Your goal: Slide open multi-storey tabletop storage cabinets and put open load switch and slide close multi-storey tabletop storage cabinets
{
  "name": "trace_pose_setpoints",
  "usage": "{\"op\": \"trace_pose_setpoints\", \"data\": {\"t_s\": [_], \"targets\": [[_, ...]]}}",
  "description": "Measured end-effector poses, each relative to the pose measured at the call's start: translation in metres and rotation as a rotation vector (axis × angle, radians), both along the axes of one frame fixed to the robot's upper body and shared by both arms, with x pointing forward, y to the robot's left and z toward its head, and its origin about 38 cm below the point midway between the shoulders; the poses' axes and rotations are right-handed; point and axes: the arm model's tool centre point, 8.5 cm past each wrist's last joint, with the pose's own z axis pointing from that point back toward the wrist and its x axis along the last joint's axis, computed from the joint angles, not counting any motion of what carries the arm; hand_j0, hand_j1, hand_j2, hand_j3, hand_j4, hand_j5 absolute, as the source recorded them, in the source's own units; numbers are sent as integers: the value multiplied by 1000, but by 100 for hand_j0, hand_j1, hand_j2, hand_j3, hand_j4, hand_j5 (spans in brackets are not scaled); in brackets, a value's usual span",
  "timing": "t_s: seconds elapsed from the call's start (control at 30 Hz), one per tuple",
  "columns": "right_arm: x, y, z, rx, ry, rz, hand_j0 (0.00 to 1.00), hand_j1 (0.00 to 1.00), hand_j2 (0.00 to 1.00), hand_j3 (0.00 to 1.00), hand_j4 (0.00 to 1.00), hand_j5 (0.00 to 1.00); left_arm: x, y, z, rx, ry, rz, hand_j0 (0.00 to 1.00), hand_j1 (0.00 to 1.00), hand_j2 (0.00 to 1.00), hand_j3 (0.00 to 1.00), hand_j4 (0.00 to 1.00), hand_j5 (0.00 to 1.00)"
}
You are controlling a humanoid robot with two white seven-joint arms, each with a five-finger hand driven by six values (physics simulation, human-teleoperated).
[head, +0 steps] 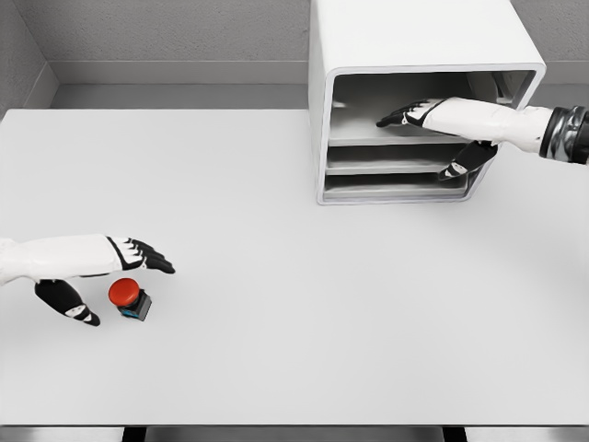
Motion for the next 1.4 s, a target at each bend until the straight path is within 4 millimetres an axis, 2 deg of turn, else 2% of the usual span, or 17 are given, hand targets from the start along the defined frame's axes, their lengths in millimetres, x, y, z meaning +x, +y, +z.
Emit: {"op": "trace_pose_setpoints", "data": {"t_s": [0.67,0.77,0.97,1.1,1.4], "targets": [[-1,4,-11,-11,19,6,100,100,100,100,100,100,3,-17,-10,32,-27,-64,100,100,100,100,100,100],[-1,4,-11,-6,22,4,100,100,100,100,100,100,3,-17,-12,35,-26,-65,91,91,91,91,91,91],[-1,3,-12,-1,27,1,100,100,100,100,100,100,2,-10,-12,50,-23,-52,90,90,90,90,90,90],[-2,3,-14,3,33,-1,100,100,100,100,100,100,2,-5,-10,61,-25,-41,79,79,79,79,79,79],[-9,0,-14,-25,25,13,100,100,100,100,100,100,0,-4,-9,62,-25,-42,79,79,79,79,79,79]]}}
